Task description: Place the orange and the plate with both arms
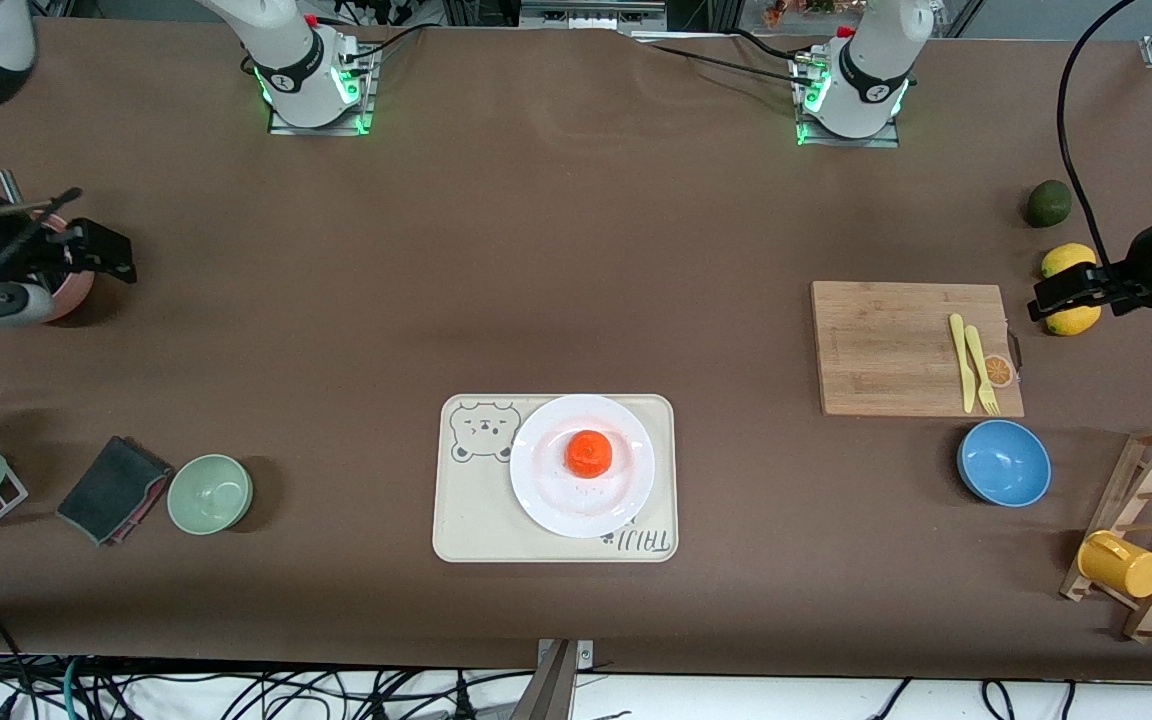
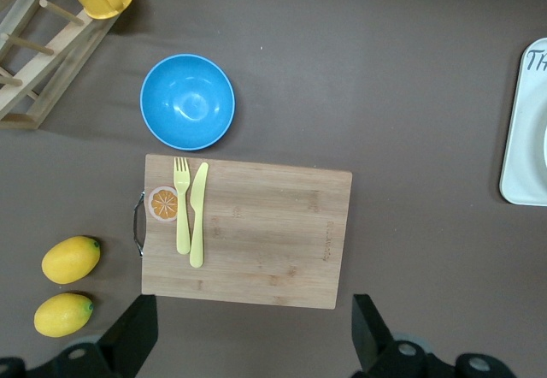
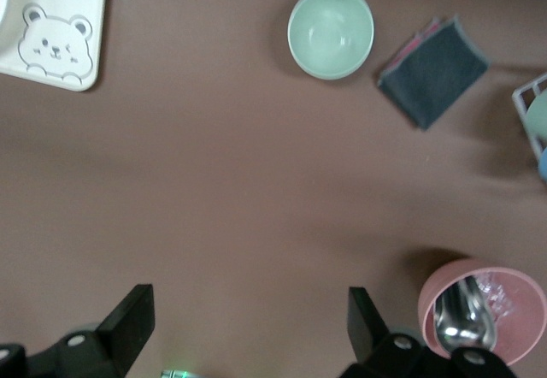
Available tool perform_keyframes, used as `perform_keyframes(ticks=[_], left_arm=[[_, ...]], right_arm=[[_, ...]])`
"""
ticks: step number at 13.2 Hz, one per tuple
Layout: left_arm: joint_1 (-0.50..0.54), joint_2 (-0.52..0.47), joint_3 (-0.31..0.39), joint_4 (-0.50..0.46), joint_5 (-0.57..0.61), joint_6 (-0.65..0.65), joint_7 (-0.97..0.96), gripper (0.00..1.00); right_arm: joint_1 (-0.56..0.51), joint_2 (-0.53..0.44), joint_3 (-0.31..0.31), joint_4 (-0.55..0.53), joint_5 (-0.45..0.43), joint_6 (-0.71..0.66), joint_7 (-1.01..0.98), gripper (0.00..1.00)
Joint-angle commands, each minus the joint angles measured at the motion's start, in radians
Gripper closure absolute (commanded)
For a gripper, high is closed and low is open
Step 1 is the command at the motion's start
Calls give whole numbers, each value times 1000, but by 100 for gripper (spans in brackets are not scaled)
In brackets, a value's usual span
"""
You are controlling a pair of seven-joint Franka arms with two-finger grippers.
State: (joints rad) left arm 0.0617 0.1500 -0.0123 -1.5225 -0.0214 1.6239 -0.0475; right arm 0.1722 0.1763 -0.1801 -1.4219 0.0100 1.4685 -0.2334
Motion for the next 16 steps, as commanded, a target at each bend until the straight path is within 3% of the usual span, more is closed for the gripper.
perform_keyframes(ticks=[1, 4, 16], left_arm=[[6, 6, 0, 24, -20, -21, 18, 0], [6, 6, 0, 24, -22, -21, 18, 0], [6, 6, 0, 24, -20, -21, 18, 0]], right_arm=[[-115, -119, 111, -156, -13, 10, 58, 0], [-115, -189, 116, -249, -31, 97, 106, 0], [-111, -153, 116, -215, -24, 105, 91, 0]])
